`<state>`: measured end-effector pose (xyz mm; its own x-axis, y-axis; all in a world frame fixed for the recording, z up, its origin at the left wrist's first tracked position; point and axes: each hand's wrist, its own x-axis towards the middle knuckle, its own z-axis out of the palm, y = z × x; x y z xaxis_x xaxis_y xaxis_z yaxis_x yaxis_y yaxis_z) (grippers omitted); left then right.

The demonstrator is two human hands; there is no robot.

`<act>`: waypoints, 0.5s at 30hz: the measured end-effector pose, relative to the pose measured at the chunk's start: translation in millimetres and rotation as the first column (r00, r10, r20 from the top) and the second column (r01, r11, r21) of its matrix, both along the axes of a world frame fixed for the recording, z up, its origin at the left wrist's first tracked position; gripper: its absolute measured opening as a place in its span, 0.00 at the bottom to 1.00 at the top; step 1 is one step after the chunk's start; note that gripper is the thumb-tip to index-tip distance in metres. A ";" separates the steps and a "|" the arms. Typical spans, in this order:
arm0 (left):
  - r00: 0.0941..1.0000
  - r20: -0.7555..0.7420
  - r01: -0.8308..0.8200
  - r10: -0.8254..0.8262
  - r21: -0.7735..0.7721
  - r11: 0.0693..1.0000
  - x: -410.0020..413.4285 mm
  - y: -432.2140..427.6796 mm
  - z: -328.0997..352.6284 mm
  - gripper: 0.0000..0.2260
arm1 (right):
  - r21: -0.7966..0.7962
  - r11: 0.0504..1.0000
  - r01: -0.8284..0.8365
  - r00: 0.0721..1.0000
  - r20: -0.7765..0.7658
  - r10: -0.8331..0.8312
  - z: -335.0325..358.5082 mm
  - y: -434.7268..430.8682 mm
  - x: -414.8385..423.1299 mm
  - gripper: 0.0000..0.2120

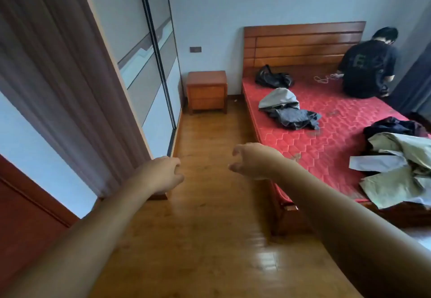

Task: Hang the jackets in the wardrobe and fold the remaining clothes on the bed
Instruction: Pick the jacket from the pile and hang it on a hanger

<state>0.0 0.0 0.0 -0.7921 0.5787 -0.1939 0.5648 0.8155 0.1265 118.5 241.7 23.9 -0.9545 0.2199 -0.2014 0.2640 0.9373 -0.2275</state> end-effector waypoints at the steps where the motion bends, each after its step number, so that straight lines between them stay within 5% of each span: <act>1: 1.000 0.003 0.031 -0.031 -0.018 0.999 1.8 7.7 -2.9 0.20 | 0.001 1.000 0.018 1.000 0.006 -0.018 -1.7 3.8 5.6 0.27; 15: 0.889 0.074 0.457 -0.452 -0.104 0.883 101.8 229.2 -29.3 0.22 | -0.028 0.905 0.425 0.905 0.031 -0.424 -42.9 151.7 188.2 0.24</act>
